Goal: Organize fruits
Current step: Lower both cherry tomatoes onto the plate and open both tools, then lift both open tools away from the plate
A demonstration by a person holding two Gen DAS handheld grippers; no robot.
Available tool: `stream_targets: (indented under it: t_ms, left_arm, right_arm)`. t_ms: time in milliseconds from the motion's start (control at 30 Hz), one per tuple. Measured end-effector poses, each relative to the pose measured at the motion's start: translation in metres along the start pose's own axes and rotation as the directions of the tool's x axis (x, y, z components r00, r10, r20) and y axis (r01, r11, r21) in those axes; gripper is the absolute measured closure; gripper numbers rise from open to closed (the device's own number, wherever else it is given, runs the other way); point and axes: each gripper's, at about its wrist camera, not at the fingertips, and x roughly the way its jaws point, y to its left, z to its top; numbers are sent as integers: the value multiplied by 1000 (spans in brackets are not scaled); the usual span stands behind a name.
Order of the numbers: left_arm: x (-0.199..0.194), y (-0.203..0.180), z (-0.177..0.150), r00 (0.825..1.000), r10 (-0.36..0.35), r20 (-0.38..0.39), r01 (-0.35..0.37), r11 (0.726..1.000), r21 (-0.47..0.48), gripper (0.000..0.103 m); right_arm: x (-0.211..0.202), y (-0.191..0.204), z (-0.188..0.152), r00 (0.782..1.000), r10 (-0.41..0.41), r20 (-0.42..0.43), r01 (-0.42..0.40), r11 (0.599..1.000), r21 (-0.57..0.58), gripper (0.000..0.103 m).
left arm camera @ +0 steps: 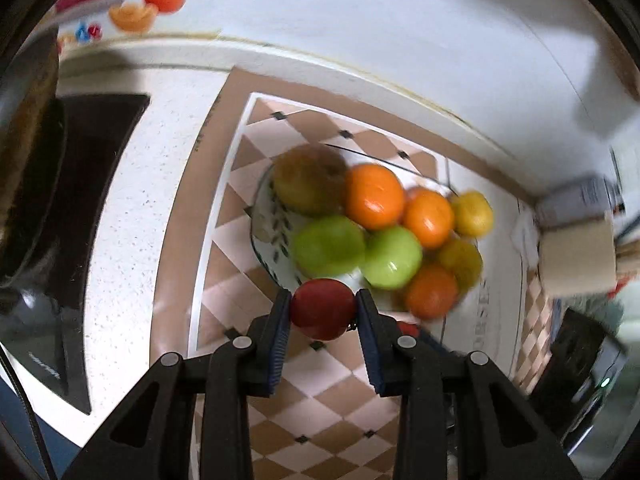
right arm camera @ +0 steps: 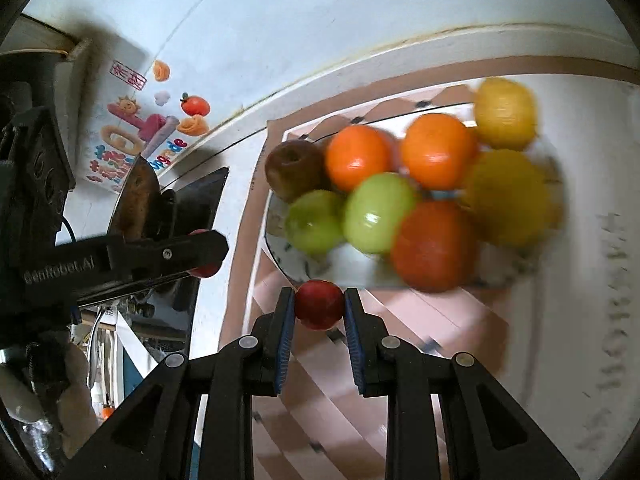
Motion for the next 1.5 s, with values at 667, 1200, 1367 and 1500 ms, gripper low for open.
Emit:
stream_targets:
  t_ms: [667, 1200, 1367, 1500]
  left_arm:
    - [58, 42, 43, 988, -30, -153, 7, 989, -150, 62]
    - [-7, 3, -18, 957, 277, 84, -284, 955, 86, 3]
    - [-18, -14, -40, 942, 302, 149, -318, 942, 102, 3]
    - [-33, -26, -51, 935, 295, 195, -319, 942, 106, 3]
  right_arm:
    - [61, 2, 18, 995, -79, -56, 81, 996, 41, 34]
    - [-46, 4, 11, 916, -398, 55, 401, 914, -66, 3]
    - [-65, -8, 9, 897, -434, 81, 439, 895, -75, 3]
    - [-82, -6, 5, 893, -437, 109, 447, 890, -90, 3]
